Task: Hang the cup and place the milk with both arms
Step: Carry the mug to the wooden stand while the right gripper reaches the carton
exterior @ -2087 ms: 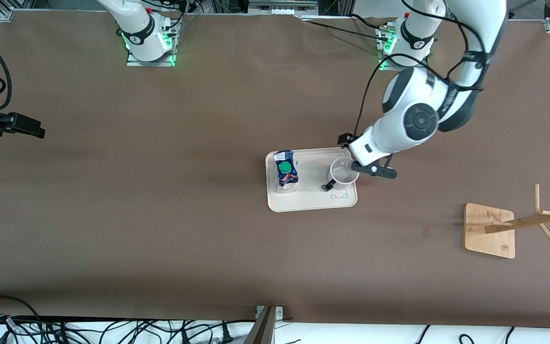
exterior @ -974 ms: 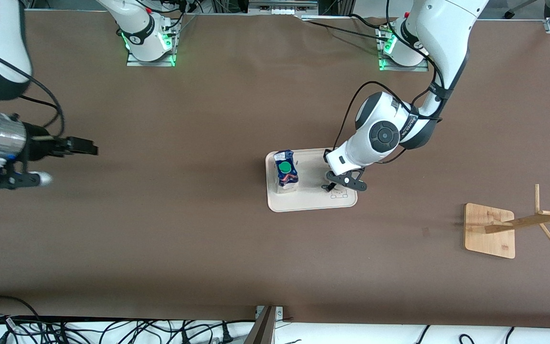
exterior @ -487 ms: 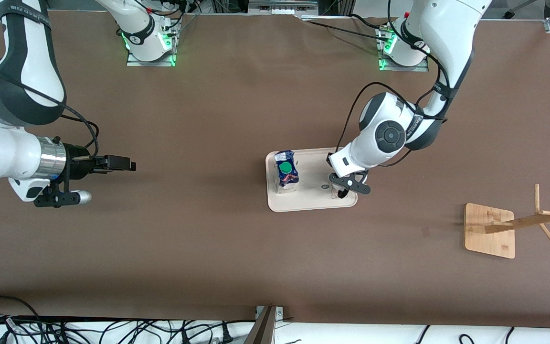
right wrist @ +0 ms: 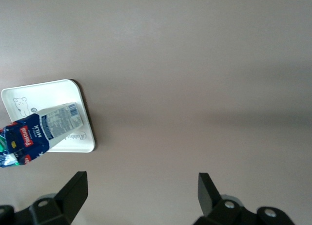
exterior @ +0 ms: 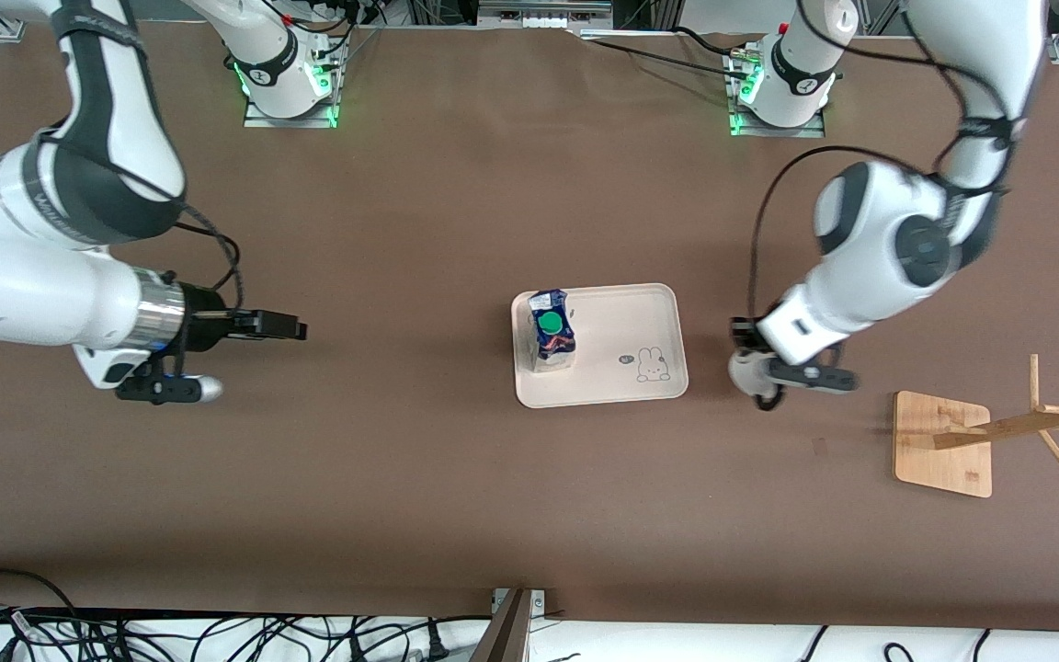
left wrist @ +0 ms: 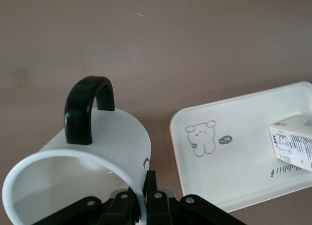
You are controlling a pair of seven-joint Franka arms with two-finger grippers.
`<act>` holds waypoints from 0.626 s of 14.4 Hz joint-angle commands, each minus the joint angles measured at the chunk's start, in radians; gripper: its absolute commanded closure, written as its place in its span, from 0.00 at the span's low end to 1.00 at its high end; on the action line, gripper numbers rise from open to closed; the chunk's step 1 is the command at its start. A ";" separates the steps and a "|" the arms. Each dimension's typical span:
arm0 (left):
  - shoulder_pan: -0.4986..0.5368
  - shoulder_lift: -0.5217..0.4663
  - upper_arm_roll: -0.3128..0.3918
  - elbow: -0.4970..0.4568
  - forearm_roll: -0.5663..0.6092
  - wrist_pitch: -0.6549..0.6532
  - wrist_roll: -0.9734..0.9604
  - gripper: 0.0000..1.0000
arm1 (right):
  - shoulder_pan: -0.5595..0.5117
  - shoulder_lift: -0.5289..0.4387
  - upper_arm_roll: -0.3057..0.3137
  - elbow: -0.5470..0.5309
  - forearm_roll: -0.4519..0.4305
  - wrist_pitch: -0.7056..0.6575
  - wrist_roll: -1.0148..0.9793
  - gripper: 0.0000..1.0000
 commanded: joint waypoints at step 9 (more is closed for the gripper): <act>0.093 -0.088 0.185 0.205 0.011 -0.276 0.014 1.00 | 0.277 0.090 -0.006 0.012 0.023 0.274 0.389 0.00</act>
